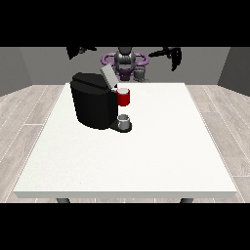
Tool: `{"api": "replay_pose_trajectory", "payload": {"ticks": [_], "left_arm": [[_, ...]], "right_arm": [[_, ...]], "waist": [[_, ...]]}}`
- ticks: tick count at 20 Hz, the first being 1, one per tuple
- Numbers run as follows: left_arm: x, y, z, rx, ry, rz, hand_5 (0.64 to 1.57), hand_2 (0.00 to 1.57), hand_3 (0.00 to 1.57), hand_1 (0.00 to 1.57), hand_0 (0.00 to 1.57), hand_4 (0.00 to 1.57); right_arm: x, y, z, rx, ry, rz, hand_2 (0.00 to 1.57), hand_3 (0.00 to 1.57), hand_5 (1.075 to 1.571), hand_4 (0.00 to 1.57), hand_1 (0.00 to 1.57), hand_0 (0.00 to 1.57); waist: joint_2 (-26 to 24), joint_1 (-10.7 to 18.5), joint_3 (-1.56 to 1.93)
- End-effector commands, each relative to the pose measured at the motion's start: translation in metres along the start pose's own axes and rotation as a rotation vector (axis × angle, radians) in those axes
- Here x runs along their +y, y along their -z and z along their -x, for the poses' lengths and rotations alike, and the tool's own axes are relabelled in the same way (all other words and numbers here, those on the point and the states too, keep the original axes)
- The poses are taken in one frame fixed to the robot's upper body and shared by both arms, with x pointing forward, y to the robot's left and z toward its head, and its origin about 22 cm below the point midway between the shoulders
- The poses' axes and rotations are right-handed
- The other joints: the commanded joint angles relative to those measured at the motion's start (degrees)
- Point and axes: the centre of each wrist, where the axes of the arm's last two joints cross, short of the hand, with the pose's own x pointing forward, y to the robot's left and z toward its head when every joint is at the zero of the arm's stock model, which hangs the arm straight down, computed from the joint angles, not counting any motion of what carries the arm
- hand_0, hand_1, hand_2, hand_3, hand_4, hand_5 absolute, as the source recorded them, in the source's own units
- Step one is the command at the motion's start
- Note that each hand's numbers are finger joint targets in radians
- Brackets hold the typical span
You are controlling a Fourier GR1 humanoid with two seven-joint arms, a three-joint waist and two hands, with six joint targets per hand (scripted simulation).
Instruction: Insert the coffee pod into the coffee machine and close the lid
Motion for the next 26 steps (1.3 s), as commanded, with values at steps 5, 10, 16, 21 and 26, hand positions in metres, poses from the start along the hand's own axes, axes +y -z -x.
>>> {"api": "replay_pose_trajectory", "payload": {"ticks": [5,10,16,21,26], "left_arm": [[-0.013,-0.016,0.011,-0.007,-0.141,0.051,1.571,0.0,0.0,0.0,0.0,0.14],[-0.018,-0.031,0.017,-0.073,-0.149,0.022,1.571,0.0,0.0,0.0,0.0,0.0],[-0.022,-0.025,-0.022,-0.075,-0.157,0.052,1.571,0.0,0.0,0.0,0.0,0.0],[-0.014,-0.059,0.003,-0.118,-0.178,-0.041,1.571,0.0,0.0,0.0,0.0,0.0],[-0.026,-0.061,-0.021,-0.115,-0.151,-0.035,1.571,0.0,0.0,0.0,0.0,0.0]], "right_arm": [[-0.002,0.012,-0.017,-0.057,-0.045,-0.083,0.0,0.0,1.571,0.0,0.0,0.0],[0.021,0.027,-0.038,-0.105,-0.068,-0.14,0.0,0.0,1.571,0.24,0.0,0.0],[0.026,0.047,-0.048,-0.073,-0.074,-0.148,0.0,0.0,1.571,0.12,0.0,0.0],[0.024,0.05,-0.045,-0.137,-0.038,-0.19,0.0,0.0,1.571,0.0,0.0,0.0],[0.035,0.066,-0.048,-0.067,0.007,-0.192,0.0,0.0,1.571,0.0,0.0,0.0]], "waist": [[0.2,5.84,0.04],[3.94,6.93,0.03],[4.3,9.27,0.04],[9.48,6.91,0.03],[10.03,6.93,0.03]]}}
